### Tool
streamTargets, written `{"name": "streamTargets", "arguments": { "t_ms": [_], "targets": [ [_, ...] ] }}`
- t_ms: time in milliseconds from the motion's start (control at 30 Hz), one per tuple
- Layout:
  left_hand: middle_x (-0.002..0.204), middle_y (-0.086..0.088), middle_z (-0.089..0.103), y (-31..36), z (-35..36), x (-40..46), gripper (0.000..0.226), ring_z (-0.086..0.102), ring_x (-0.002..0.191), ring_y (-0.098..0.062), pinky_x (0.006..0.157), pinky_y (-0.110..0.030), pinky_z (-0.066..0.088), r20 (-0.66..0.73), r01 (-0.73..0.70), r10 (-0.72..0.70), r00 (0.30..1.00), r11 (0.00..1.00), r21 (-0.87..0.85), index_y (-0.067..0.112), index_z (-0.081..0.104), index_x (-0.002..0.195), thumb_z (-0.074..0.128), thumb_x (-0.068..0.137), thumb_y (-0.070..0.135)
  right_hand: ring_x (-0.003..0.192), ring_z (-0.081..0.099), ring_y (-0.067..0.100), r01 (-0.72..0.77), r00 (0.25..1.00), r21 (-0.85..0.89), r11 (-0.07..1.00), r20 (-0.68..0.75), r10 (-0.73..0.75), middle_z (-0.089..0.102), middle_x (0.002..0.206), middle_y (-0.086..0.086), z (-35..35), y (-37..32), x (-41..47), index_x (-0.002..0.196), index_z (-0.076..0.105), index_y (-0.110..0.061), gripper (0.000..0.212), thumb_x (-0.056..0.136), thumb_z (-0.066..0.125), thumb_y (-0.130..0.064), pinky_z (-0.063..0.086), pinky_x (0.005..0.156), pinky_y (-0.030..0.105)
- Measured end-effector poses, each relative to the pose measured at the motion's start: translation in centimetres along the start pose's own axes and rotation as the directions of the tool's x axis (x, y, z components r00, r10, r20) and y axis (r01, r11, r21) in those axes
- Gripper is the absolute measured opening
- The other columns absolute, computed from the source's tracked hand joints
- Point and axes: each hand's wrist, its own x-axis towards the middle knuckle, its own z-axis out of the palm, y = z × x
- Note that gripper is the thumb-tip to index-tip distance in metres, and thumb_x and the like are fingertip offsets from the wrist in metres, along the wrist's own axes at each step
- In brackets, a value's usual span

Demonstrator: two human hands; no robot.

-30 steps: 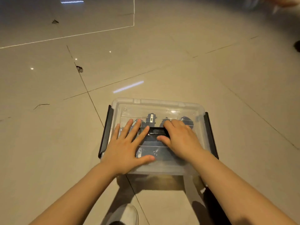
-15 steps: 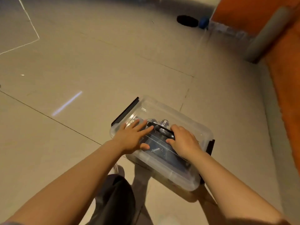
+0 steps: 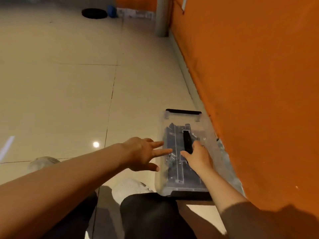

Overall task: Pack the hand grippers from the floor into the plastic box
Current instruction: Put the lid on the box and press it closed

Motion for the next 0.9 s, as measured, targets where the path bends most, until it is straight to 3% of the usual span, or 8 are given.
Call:
{"name": "streamTargets", "arguments": {
  "t_ms": [100,300,467,533,600,700,800,900],
  "targets": [
    [0.159,0.001,-0.006,4.2,-1.1,1.4,0.070,0.010,0.144,-0.028,0.106,-0.045,0.037,-0.009,-0.033,0.034,0.999,0.999,0.041,0.044,-0.014,0.144,0.029,0.092,0.061,0.112,0.057,0.030,-0.088,0.996,0.081,0.993,-0.024,0.090,0.055,0.130,0.013,-1.7,4.6,-2.3,0.124,0.043,-0.009,0.050,0.088,0.063,-0.037,0.050,0.080,0.037],
    [0.156,0.002,-0.021,10.0,2.9,5.9,0.095,-0.016,0.143,-0.027,0.116,-0.053,0.003,-0.043,0.054,-0.057,0.997,0.996,-0.064,0.042,-0.015,0.144,0.041,0.076,0.077,0.101,0.059,0.024,-0.101,0.994,0.123,0.987,-0.019,0.104,0.059,0.120,0.007,-2.7,10.6,-5.9,0.119,0.047,-0.013,0.047,0.086,0.063,-0.042,0.050,0.073,0.031],
    [0.154,-0.002,-0.022,13.8,8.6,7.1,0.102,-0.025,0.139,-0.032,0.111,-0.064,0.001,-0.235,-0.046,0.021,0.972,0.993,-0.104,0.041,-0.010,0.146,0.015,0.063,0.094,0.072,0.052,0.016,-0.061,0.996,0.063,0.996,-0.065,0.065,0.057,0.091,0.000,-3.4,14.0,-8.5,0.117,0.049,-0.017,0.046,0.085,0.063,-0.047,0.031,0.049,0.022],
    [0.157,-0.005,-0.009,14.9,9.6,7.5,0.101,-0.016,0.141,-0.036,0.110,-0.065,0.003,-0.320,-0.087,0.042,0.946,0.988,-0.126,0.037,0.001,0.149,0.018,0.066,0.093,0.089,0.060,0.020,-0.001,0.995,-0.008,1.000,-0.098,0.000,0.062,0.110,0.001,-3.2,14.9,-9.3,0.129,0.043,-0.023,0.051,0.087,0.060,-0.047,0.044,0.064,0.025],
    [0.156,-0.004,-0.016,15.1,10.1,8.1,0.103,-0.024,0.140,-0.033,0.111,-0.060,-0.007,-0.342,-0.112,0.060,0.938,0.985,-0.134,0.039,-0.004,0.148,0.016,0.063,0.094,0.111,0.055,0.022,0.095,0.982,-0.179,0.979,-0.143,-0.121,0.055,0.127,0.001,-2.7,15.6,-9.8,0.140,0.039,-0.026,0.054,0.092,0.053,-0.045,0.043,0.089,0.034],
    [0.156,-0.004,-0.016,14.8,10.0,8.8,0.104,-0.027,0.139,-0.031,0.107,-0.057,-0.015,-0.379,-0.154,0.091,0.921,0.978,-0.139,0.041,-0.006,0.147,0.015,0.061,0.095,0.120,0.051,0.027,0.195,0.931,-0.386,0.902,-0.216,-0.294,0.055,0.132,0.004,-1.5,16.2,-9.9,0.130,0.056,-0.020,0.044,0.090,0.059,-0.038,0.041,0.095,0.043],
    [0.156,-0.004,-0.011,14.8,10.3,8.9,0.103,-0.021,0.141,-0.031,0.105,-0.060,-0.013,-0.394,-0.166,0.091,0.914,0.973,-0.159,0.042,-0.003,0.147,0.015,0.060,0.095,0.138,0.034,0.023,0.197,0.951,-0.397,0.896,-0.143,-0.273,0.043,0.146,0.000,-0.8,16.1,-9.8,0.136,0.049,-0.020,0.044,0.096,0.046,-0.038,0.022,0.110,0.053],
    [0.153,0.001,-0.027,14.7,9.3,8.6,0.104,-0.036,0.135,-0.026,0.106,-0.062,-0.018,-0.260,-0.097,0.060,0.964,0.987,-0.129,0.047,-0.018,0.141,0.005,0.052,0.097,0.146,0.006,0.020,0.173,0.984,-0.454,0.874,0.052,-0.168,0.015,0.158,-0.003,-2.2,15.2,-9.4,0.148,0.025,-0.026,0.050,0.101,0.025,-0.042,0.004,0.114,0.054]
  ]
}}
